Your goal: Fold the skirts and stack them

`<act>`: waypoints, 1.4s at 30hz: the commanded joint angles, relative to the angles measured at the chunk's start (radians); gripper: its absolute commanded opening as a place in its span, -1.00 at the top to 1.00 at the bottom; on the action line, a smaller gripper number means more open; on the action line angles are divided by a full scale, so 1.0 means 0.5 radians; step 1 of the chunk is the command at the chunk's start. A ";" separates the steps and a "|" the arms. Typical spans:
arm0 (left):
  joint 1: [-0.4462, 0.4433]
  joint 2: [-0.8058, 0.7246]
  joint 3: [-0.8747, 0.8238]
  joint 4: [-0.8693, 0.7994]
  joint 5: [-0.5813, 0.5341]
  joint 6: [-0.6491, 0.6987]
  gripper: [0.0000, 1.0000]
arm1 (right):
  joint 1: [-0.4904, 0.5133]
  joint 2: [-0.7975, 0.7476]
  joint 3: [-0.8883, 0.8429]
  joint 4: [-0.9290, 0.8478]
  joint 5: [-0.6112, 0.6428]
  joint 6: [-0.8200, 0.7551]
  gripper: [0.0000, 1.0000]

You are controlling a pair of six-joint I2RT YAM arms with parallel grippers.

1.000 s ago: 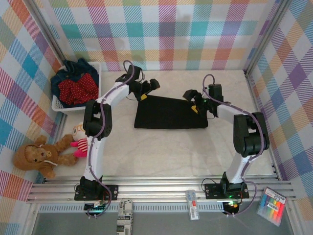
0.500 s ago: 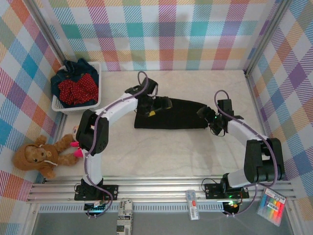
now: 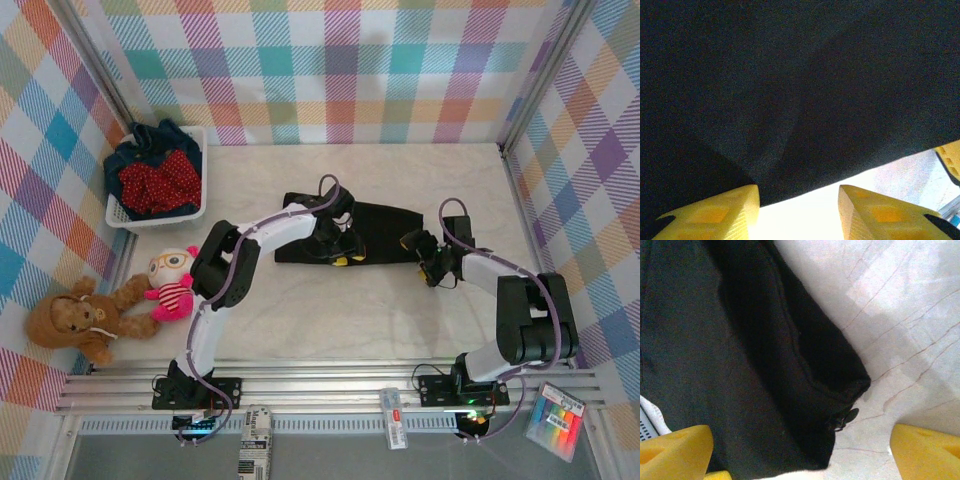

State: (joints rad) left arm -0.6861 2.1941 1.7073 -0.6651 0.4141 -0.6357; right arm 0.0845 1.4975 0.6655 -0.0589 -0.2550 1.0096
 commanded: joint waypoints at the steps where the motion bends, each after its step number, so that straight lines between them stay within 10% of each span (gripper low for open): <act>1: -0.008 0.051 0.061 -0.156 0.089 0.048 0.09 | 0.008 0.048 -0.056 0.194 -0.041 0.088 -0.78; 42: -0.001 0.076 0.048 -0.176 0.122 0.053 0.08 | 0.020 0.069 -0.218 0.509 0.013 0.205 -0.17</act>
State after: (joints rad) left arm -0.6861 2.2269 1.7180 -0.7280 0.4561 -0.6155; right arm 0.0914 1.5150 0.5827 0.1379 -0.2729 1.0943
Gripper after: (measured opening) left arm 0.458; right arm 0.596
